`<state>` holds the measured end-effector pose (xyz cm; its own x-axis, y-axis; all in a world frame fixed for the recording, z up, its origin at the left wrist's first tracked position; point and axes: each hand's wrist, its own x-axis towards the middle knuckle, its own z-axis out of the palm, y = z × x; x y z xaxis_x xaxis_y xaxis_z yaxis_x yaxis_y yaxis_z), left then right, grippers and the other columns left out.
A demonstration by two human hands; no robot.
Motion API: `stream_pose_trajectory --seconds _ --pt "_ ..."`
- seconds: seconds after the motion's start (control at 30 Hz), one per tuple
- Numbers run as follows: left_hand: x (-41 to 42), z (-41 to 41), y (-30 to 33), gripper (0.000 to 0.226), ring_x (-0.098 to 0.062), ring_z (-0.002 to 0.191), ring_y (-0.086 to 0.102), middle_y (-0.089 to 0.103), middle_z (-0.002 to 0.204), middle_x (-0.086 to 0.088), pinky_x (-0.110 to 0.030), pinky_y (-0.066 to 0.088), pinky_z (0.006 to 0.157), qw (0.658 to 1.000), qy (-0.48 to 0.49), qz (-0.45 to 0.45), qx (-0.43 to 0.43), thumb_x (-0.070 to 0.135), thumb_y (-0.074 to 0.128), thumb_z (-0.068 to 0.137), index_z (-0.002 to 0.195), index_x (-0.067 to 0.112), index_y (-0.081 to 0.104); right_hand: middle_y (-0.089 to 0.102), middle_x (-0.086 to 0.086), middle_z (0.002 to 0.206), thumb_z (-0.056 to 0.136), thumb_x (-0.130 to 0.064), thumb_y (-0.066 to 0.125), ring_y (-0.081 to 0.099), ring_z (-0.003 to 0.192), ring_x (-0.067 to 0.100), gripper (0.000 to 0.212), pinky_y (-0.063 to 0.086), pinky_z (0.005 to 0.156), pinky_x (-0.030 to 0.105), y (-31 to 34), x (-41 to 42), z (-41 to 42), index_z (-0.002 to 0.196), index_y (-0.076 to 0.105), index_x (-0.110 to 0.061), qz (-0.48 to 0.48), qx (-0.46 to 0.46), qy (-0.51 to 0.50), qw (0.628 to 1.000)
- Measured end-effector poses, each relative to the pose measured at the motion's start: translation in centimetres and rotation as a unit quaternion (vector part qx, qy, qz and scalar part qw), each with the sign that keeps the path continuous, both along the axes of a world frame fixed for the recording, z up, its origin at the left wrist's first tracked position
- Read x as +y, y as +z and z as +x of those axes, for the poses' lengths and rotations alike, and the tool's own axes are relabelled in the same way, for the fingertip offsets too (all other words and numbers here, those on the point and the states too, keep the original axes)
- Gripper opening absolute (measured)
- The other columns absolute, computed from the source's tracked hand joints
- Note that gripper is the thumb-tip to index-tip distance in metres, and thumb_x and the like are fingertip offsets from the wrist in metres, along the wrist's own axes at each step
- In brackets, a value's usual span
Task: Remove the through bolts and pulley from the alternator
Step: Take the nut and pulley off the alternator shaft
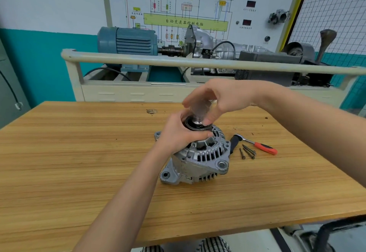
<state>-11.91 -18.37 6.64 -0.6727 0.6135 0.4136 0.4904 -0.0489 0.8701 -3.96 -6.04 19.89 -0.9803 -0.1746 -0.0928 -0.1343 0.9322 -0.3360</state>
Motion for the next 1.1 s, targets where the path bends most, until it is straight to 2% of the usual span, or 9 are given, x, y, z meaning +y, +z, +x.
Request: stream_pose_trajectory --seconds 0.23,0.33,0.43,0.57,0.63,0.73,0.97,1.03,1.1 --pt "0.0 0.3 0.1 0.053 0.002 0.090 0.066 0.071 0.096 0.012 -0.012 0.050 0.079 1.000 0.007 0.002 0.007 0.024 0.091 0.059 0.103 0.025 0.063 0.074 0.001 0.081 0.087 -0.030 0.069 0.066 0.072 0.014 0.017 0.054 0.071 0.029 -2.4 -1.0 -0.3 0.087 0.078 -0.016 -0.068 0.159 -0.080 0.982" --pt "0.1 0.2 0.1 0.055 -0.002 0.090 0.067 0.072 0.097 0.009 -0.020 0.052 0.081 1.000 0.015 -0.009 0.000 0.026 0.091 0.058 0.106 0.017 0.065 0.059 -0.006 0.051 0.087 -0.032 0.070 0.046 0.042 0.005 0.029 0.036 0.044 0.012 -3.3 -1.3 -0.8 0.060 0.069 -0.021 -0.111 0.225 -0.150 0.956" --pt "0.1 0.2 0.0 0.053 -0.002 0.088 0.067 0.072 0.096 0.009 -0.016 0.051 0.076 1.000 0.012 -0.002 0.000 0.023 0.090 0.059 0.105 0.016 0.064 0.070 -0.001 0.081 0.081 -0.024 0.074 0.062 0.074 0.003 0.009 0.044 0.067 0.012 -4.6 -2.7 -1.4 0.085 0.073 -0.015 -0.077 0.295 -0.205 0.930" --pt "0.0 0.2 0.1 0.051 -0.001 0.087 0.067 0.072 0.095 0.010 -0.014 0.051 0.077 1.000 0.012 -0.001 0.002 0.021 0.090 0.059 0.103 0.019 0.064 0.046 0.014 0.119 0.072 -0.053 0.068 0.043 0.114 0.031 0.070 0.037 0.081 0.036 -5.0 -2.3 -2.0 0.118 0.051 -0.003 -0.012 0.216 -0.374 0.902" --pt "0.0 0.2 0.0 0.050 0.000 0.087 0.067 0.072 0.095 0.011 -0.013 0.050 0.077 1.000 0.013 -0.002 0.004 0.022 0.090 0.059 0.102 0.021 0.064 0.046 0.015 0.115 0.071 -0.063 0.061 0.046 0.108 0.033 0.077 0.037 0.075 0.034 -4.9 -2.1 -1.9 0.113 0.050 0.001 0.006 0.156 -0.399 0.903" --pt "0.0 0.3 0.0 0.051 0.000 0.087 0.067 0.072 0.095 0.011 -0.011 0.050 0.075 1.000 0.009 -0.002 0.004 0.023 0.090 0.059 0.103 0.021 0.064 0.055 0.003 0.068 0.074 -0.059 0.060 0.054 0.066 0.021 0.052 0.033 0.051 0.028 -4.6 -1.9 -2.0 0.066 0.052 -0.007 -0.001 0.158 -0.358 0.920" --pt "0.0 0.3 0.0 0.047 0.005 0.080 0.066 0.071 0.084 0.016 -0.008 0.047 0.067 1.000 0.014 -0.005 0.006 0.021 0.091 0.058 0.093 0.029 0.061 0.037 -0.003 0.050 0.078 -0.048 0.070 0.036 0.048 0.015 0.048 0.024 0.045 0.027 -3.2 -2.4 -1.8 0.058 0.043 -0.014 0.004 0.120 -0.260 0.958" --pt "-0.1 0.1 0.0 0.046 -0.001 0.083 0.067 0.073 0.087 0.010 -0.013 0.051 0.071 1.000 0.008 -0.011 0.003 0.020 0.091 0.060 0.097 0.021 0.065 0.053 0.001 0.065 0.080 -0.046 0.071 0.048 0.062 0.017 0.035 0.034 0.056 0.027 -2.9 -2.2 -1.6 0.076 0.062 -0.012 -0.014 0.082 -0.214 0.973" --pt "-0.1 0.1 0.0 0.050 -0.007 0.085 0.068 0.073 0.091 0.003 -0.019 0.053 0.073 1.000 0.012 -0.021 -0.001 0.022 0.091 0.060 0.102 0.012 0.066 0.065 0.004 0.109 0.082 -0.048 0.068 0.058 0.097 0.020 0.056 0.041 0.080 0.027 -2.1 -2.3 -1.4 0.122 0.062 -0.009 0.023 0.042 -0.178 0.983"
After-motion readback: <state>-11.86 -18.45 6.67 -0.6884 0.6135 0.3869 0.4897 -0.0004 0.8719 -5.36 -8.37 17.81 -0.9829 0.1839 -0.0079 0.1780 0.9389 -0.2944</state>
